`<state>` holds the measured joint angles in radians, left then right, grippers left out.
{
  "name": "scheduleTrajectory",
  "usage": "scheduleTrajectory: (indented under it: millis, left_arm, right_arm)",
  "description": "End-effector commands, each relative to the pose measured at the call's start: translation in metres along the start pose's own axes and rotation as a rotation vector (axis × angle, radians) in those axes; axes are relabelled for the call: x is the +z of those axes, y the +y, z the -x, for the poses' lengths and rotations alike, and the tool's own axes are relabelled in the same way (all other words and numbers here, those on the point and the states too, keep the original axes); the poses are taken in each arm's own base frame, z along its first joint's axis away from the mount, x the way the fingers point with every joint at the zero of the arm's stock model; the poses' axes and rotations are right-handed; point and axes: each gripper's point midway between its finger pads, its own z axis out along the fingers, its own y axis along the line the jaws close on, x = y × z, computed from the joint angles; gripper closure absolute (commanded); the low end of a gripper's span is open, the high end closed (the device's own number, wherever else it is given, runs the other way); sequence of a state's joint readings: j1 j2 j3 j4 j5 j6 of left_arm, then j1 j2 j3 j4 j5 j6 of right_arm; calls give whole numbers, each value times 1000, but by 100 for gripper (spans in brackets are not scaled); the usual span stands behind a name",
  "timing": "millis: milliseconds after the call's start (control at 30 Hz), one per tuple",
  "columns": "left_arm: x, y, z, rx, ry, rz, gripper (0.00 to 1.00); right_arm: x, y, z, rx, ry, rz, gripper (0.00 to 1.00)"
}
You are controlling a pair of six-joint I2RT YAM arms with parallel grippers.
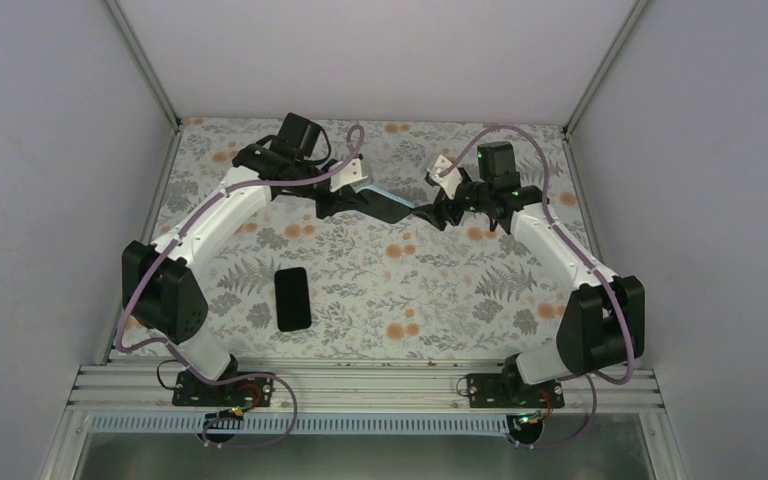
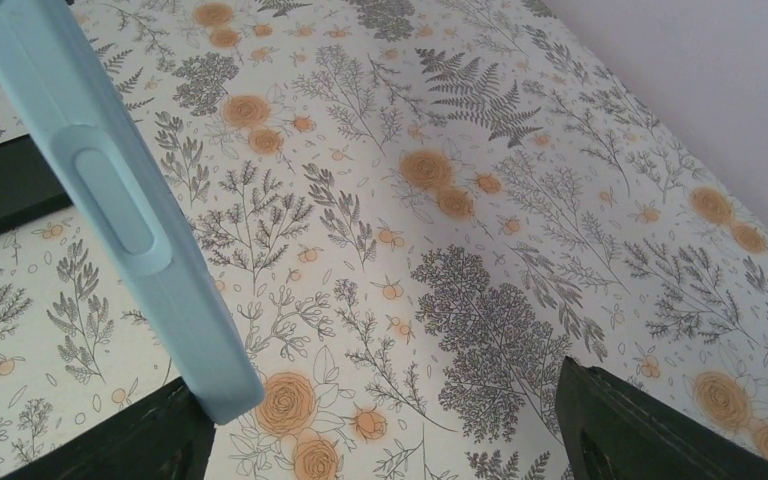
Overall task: Take the phone out of the phone case
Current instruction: Remove the phone case from the phone.
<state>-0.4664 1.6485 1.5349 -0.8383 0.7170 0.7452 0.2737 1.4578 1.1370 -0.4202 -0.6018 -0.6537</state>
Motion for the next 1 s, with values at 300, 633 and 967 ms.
scheduleTrajectory:
  millis: [300, 633, 967]
  left_arm:
    - [-3, -54, 23, 112, -44, -185, 98]
    - [3, -91, 8, 210, 44, -260, 98]
    - [-10, -102, 3, 247, 83, -266, 98]
  right_arm:
    - [-15, -64, 3, -70, -5, -126, 12]
    - [-21, -77, 7, -165, 12, -113, 10]
    - [-14, -115, -8, -209, 84, -167, 11]
